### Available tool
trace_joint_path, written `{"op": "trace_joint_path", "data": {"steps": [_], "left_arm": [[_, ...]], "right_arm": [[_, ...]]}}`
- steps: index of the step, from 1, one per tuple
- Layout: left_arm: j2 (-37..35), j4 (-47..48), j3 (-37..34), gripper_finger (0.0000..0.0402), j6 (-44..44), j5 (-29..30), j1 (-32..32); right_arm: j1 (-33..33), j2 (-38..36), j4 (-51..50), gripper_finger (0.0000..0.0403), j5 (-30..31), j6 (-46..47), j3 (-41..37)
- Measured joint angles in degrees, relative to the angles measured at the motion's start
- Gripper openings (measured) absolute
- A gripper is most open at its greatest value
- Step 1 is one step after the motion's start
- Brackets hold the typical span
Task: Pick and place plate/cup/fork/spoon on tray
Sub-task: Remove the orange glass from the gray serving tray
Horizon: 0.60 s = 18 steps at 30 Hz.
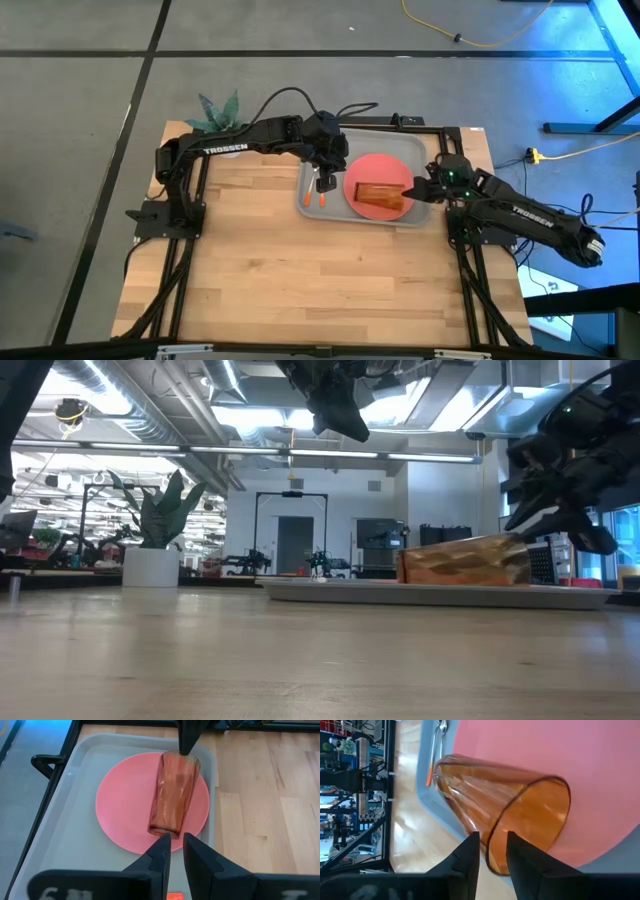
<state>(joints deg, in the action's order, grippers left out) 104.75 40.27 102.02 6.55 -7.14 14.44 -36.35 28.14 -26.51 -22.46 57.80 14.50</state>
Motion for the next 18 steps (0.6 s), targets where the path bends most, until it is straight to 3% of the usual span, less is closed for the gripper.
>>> {"op": "trace_joint_path", "data": {"steps": [18], "left_arm": [[0.00, -0.02, 0.00, 0.0045, 0.02, 0.02, 0.02]], "right_arm": [[-0.01, 9.35, 10.72, 0.0096, 0.35, -4.14, 0.00]]}}
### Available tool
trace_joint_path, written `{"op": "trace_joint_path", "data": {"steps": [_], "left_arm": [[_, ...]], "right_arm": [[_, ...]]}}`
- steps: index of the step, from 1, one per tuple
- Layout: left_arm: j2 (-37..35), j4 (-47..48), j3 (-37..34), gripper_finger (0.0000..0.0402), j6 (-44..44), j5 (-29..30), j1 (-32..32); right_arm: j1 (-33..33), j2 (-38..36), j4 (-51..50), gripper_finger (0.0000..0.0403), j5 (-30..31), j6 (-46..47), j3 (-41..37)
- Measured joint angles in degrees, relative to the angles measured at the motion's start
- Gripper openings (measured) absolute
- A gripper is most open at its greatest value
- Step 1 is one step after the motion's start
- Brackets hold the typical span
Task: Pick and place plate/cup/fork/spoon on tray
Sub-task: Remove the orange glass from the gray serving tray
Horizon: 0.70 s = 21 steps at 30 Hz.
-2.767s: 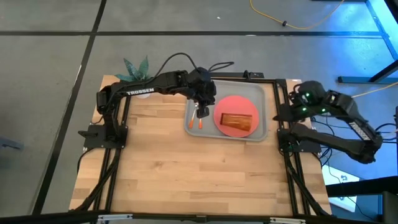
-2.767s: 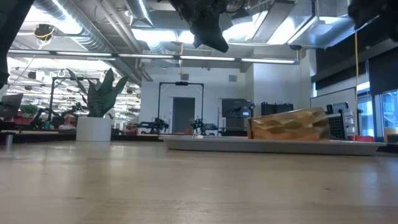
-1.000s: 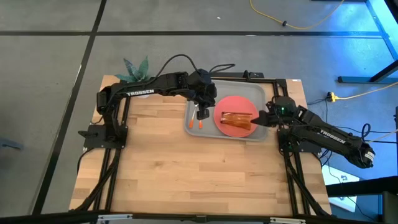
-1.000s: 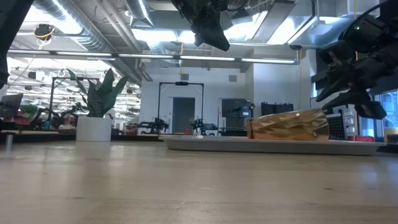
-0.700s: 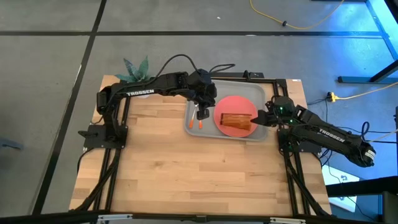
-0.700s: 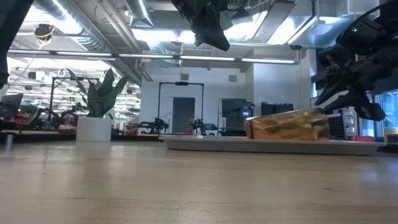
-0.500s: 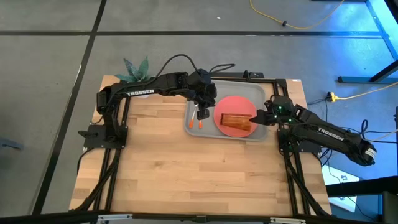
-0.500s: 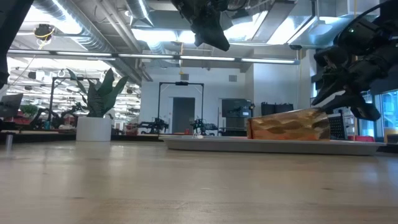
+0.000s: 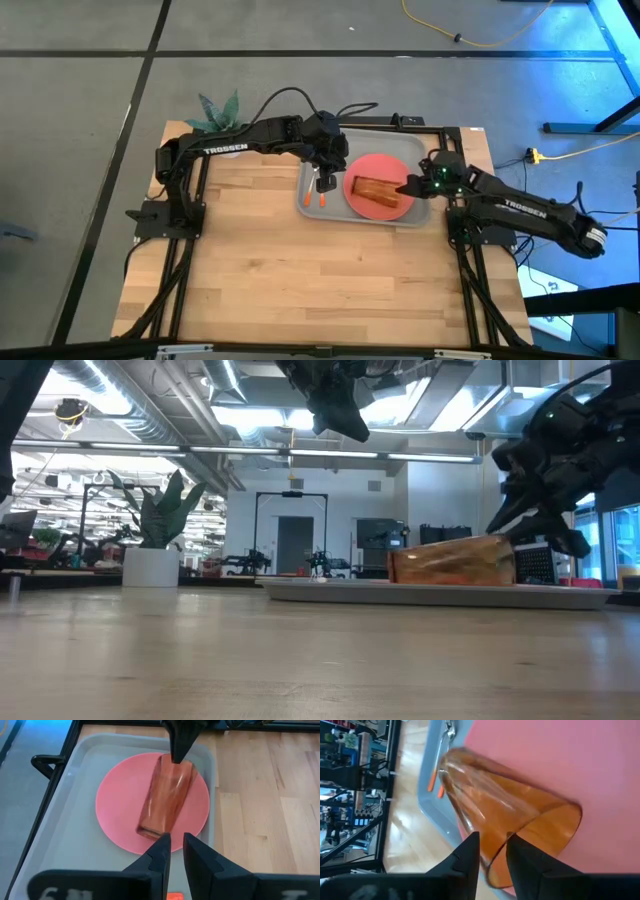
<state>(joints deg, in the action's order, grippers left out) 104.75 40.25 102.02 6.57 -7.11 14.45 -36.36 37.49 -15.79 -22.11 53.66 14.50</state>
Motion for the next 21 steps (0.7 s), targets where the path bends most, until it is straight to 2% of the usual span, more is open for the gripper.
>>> {"op": "trace_joint_path", "data": {"steps": [5, 12, 16, 21], "left_arm": [[0.00, 0.00, 0.00, 0.0045, 0.02, -0.01, 0.00], [0.00, 0.00, 0.00, 0.0045, 0.04, 0.00, 0.00], [0.00, 0.00, 0.00, 0.0045, 0.04, 0.00, -0.01], [0.00, 0.00, 0.00, 0.0045, 0.07, 0.00, -0.01]], "right_arm": [[0.02, 2.65, 0.52, 0.0081, -0.12, -0.21, 0.00], [0.02, 6.46, 4.66, 0.0014, -0.45, -3.08, 0.00], [0.00, 7.04, 7.23, 0.0010, -2.24, -3.50, 0.03], [0.13, 7.09, 4.21, 0.0008, -3.45, -5.97, 3.39]]}}
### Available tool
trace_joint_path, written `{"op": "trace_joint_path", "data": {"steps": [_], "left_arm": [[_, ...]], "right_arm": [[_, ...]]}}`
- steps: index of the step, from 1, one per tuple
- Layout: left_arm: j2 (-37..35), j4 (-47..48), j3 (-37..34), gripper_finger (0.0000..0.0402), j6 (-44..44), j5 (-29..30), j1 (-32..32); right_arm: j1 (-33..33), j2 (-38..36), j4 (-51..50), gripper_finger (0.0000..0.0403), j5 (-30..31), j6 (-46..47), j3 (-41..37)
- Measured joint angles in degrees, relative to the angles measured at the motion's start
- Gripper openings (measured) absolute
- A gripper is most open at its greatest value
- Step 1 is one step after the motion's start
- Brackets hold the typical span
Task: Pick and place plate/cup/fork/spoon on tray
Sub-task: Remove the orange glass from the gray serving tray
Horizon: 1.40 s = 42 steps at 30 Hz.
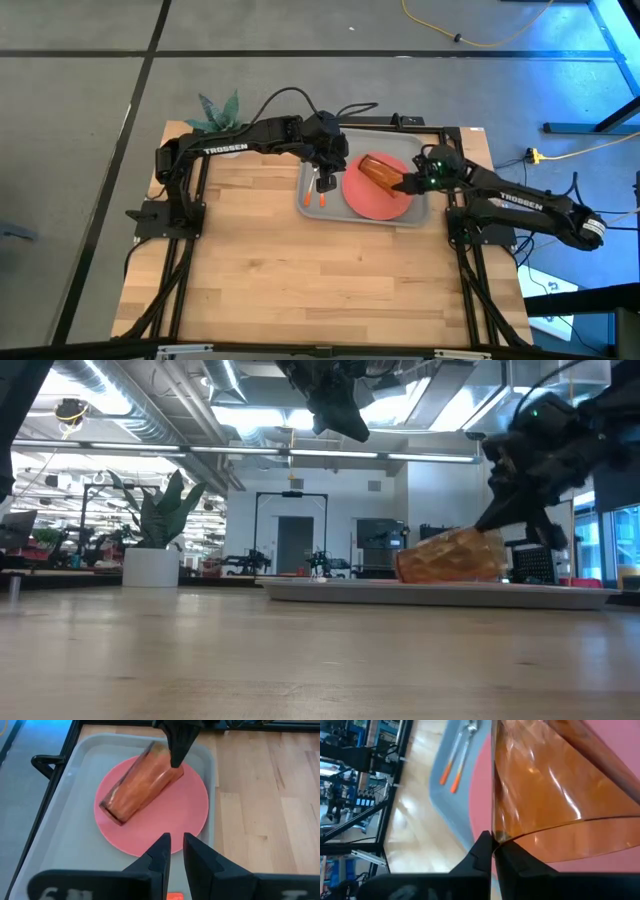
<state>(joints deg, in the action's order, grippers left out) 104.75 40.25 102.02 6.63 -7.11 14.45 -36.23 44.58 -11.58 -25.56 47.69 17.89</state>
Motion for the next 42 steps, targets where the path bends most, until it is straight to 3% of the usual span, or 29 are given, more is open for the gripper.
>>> {"op": "trace_joint_path", "data": {"steps": [3, 12, 22, 27, 30, 35, 42], "left_arm": [[0.00, 0.00, 0.00, 0.0045, 0.00, 0.00, 0.01], [0.00, 0.02, 0.00, 0.0045, 1.44, 0.00, 0.01], [-0.02, 0.03, 0.00, 0.0045, 2.99, -0.02, 0.01], [0.00, 0.17, 0.00, 0.0045, 2.99, -0.41, 0.01], [-0.01, 0.28, 0.00, 0.0045, 3.05, -3.10, 0.01], [-0.02, 0.28, 0.00, 0.0045, 3.13, -6.68, -0.01], [-0.02, 0.45, 0.00, 0.0045, 5.97, -7.06, -0.01]], "right_arm": [[0.04, -0.01, -7.39, 0.0008, 1.11, -3.17, 5.31], [0.02, 1.91, -47.86, 0.0008, 10.65, -11.72, 29.66], [0.01, 17.50, -72.21, 0.0008, 21.42, -19.72, 55.17], [-2.76, 25.61, -78.92, 0.0008, 22.69, -23.96, 62.34], [-6.11, 28.76, -78.25, 0.0009, 18.26, -25.40, 63.78], [-10.10, 33.89, -78.42, 0.0008, 17.21, -29.52, 64.26], [-13.33, 40.93, -78.40, 0.0008, 18.27, -33.79, 64.26]]}}
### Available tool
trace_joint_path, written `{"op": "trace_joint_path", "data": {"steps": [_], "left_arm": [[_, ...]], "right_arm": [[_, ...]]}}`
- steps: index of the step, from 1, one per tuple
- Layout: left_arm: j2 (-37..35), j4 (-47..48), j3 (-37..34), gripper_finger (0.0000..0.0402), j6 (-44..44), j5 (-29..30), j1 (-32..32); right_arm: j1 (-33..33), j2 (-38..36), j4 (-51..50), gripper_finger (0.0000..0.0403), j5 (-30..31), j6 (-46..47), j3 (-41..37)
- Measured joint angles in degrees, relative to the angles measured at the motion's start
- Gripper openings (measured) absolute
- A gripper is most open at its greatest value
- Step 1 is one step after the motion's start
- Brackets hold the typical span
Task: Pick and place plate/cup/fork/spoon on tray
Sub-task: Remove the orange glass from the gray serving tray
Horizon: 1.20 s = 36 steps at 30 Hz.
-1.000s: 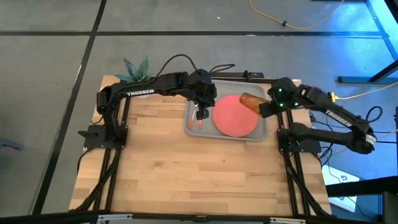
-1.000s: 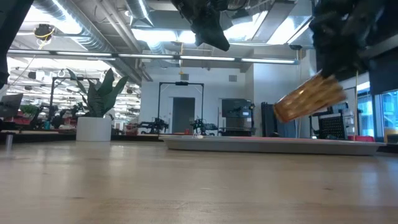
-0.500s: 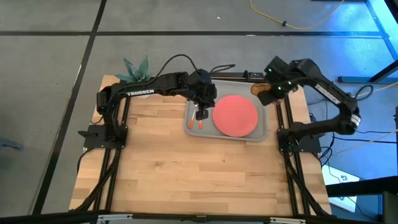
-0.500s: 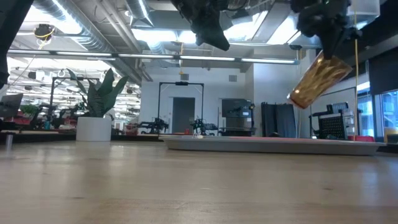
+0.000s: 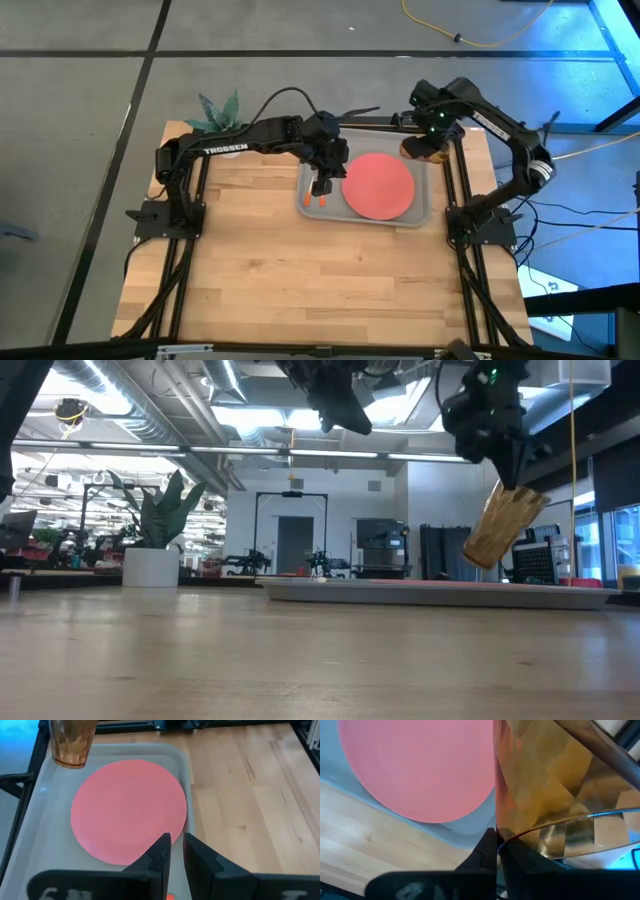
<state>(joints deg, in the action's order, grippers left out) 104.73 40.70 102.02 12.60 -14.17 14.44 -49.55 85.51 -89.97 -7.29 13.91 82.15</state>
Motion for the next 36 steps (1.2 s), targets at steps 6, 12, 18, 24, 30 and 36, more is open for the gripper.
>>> {"op": "trace_joint_path", "data": {"steps": [6, 12, 18, 24, 30, 36], "left_arm": [[0.00, 0.01, 0.00, 0.0045, 0.04, -0.04, 0.02], [0.00, 0.02, 0.00, 0.0045, 0.11, -0.13, 0.01], [0.00, 0.71, 0.00, 0.0045, 1.74, -0.13, 0.01], [0.02, -0.59, 0.00, 0.0045, 5.68, -0.12, 0.13], [0.37, -0.75, 0.00, 0.0045, 7.50, -0.07, 0.17], [0.37, -0.72, 0.00, 0.0045, 7.50, -0.09, 0.17]], "right_arm": [[-2.32, 5.25, 0.06, 0.0008, -1.78, -2.33, -0.02], [-3.32, 7.76, 0.00, 0.0008, -2.20, -3.61, -0.02], [-3.61, 8.34, 0.00, 0.0008, -1.81, -3.97, -0.02], [-3.81, 8.34, -0.02, 0.0008, -1.41, -3.81, -0.04], [-3.81, 8.82, -0.07, 0.0008, -1.58, -2.51, -0.04], [-3.75, 12.33, -0.54, 0.0008, -3.72, -0.68, 0.07]]}}
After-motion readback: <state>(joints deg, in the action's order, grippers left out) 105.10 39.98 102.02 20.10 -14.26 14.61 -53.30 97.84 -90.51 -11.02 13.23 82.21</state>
